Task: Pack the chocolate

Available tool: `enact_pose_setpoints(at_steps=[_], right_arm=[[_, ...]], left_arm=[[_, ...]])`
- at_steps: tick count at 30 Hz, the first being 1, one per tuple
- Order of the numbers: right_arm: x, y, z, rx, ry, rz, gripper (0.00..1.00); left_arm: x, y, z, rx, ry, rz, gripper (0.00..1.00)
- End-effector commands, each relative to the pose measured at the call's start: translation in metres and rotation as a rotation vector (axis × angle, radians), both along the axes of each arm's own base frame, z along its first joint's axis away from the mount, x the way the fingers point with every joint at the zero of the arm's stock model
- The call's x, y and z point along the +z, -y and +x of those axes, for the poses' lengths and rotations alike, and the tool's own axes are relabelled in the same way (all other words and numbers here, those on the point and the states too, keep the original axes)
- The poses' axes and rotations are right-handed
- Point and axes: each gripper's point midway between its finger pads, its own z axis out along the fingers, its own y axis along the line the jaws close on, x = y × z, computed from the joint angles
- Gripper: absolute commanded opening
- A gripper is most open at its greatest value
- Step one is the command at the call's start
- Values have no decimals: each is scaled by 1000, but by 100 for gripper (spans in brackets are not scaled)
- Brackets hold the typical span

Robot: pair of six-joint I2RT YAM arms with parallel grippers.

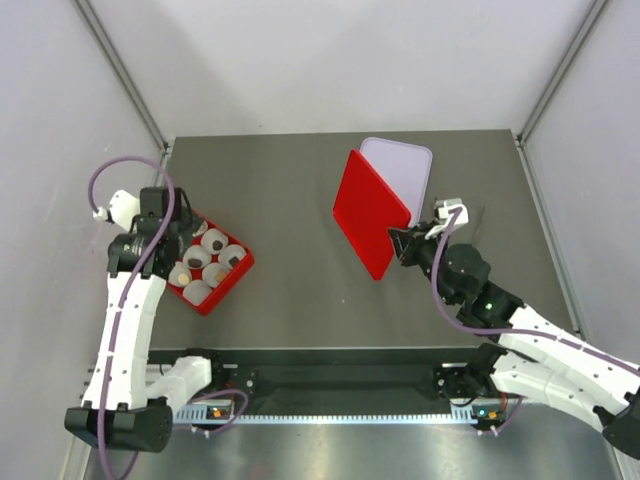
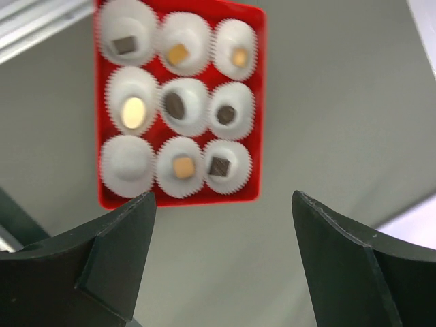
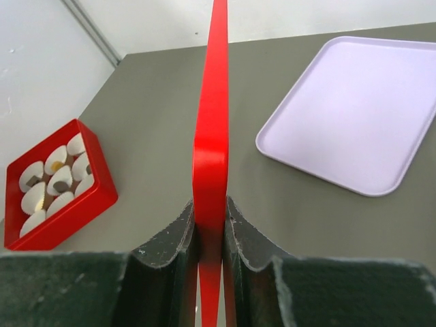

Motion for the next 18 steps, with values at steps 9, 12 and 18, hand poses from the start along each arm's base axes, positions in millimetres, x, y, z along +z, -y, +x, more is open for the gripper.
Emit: enact_pose_setpoints(at_steps=[9,12,18], right_arm=[[52,-36,-5,133,73,174,0],[46,-38,-5,141,58,181,0],[40,-38,-3,130,28,146,0]], left_arm=[[-22,-91,-36,275,-174,97,84],[-36,-96,-43,332,-181,92,82],[-87,-96,-50,404,-205,0,75]])
